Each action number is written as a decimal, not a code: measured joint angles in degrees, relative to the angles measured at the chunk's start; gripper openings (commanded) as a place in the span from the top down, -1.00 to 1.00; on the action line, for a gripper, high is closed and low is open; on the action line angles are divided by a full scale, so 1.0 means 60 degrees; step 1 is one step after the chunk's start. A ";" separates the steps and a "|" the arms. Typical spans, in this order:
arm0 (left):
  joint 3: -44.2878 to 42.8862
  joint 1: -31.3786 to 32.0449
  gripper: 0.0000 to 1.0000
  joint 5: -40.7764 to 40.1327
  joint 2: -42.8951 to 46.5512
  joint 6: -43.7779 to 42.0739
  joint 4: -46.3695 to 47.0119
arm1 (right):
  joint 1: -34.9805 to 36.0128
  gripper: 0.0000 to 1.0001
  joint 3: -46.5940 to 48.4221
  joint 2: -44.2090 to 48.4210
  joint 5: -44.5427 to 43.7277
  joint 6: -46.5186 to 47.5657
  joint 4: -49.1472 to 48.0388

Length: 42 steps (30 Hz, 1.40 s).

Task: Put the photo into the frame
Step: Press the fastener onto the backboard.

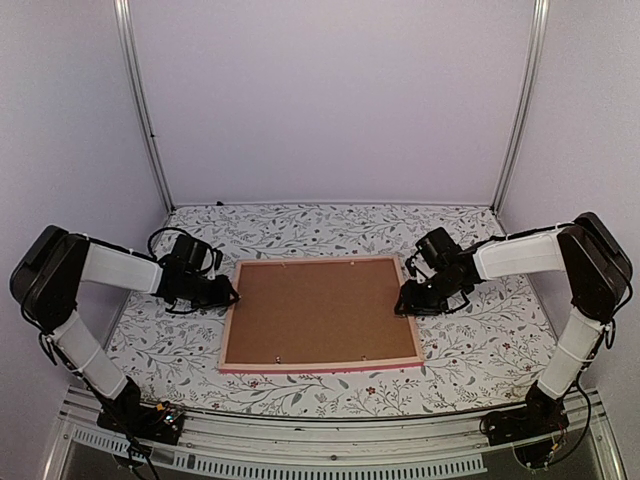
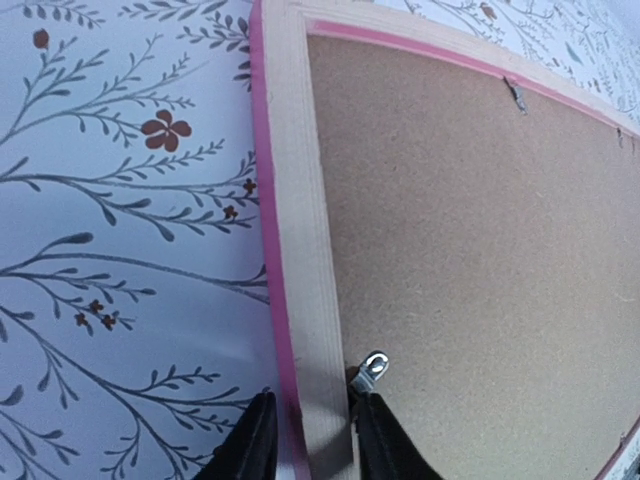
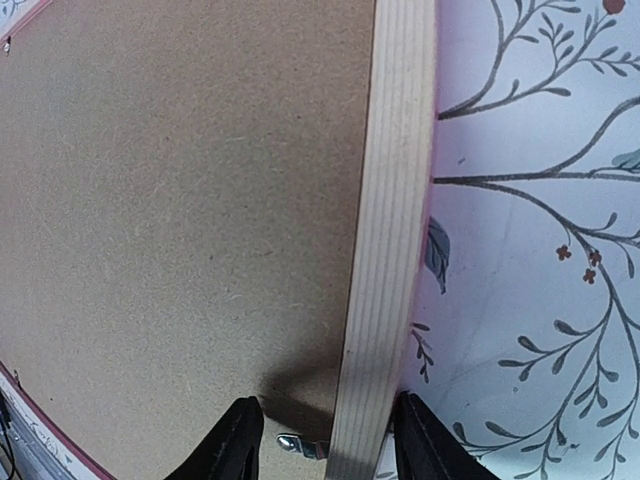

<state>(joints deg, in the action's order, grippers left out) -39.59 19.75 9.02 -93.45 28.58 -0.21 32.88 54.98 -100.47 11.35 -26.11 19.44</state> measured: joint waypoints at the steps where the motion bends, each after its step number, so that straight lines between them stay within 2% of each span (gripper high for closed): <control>1: 0.0000 -0.0004 0.11 -0.0004 0.0058 -0.0018 -0.0033 | 0.0000 0.04 0.0000 -0.0004 0.0004 0.0000 -0.0022; 5: -0.0004 -0.0007 -0.08 -0.0062 0.0321 -0.0044 -0.0153 | 0.0004 0.04 0.0000 -0.0007 0.0022 0.0000 -0.0051; 10: -0.0007 -0.0007 -0.14 -0.0102 0.0350 -0.0149 -0.0237 | 0.0004 0.04 0.0000 -0.0007 0.0025 0.0000 -0.0058; 19: -0.0219 -0.0004 -0.15 -0.0226 -0.0011 -0.0576 -0.0390 | 0.0004 0.04 -0.0011 -0.0007 0.0029 -0.0004 -0.0076; 27: -0.0415 0.0102 -0.08 -0.0634 -0.0226 -0.0823 -0.0444 | 0.0000 0.04 -0.0015 -0.0007 0.0044 -0.0004 -0.0098; 42: -0.0535 0.0565 -0.14 -0.1410 -0.0284 -0.0980 -0.0594 | 0.0000 0.04 -0.0044 -0.0007 0.0058 -0.0004 -0.0153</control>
<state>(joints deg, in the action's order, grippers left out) -42.81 23.14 0.56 -95.15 22.70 -3.77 32.88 54.72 -100.51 11.70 -26.13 18.52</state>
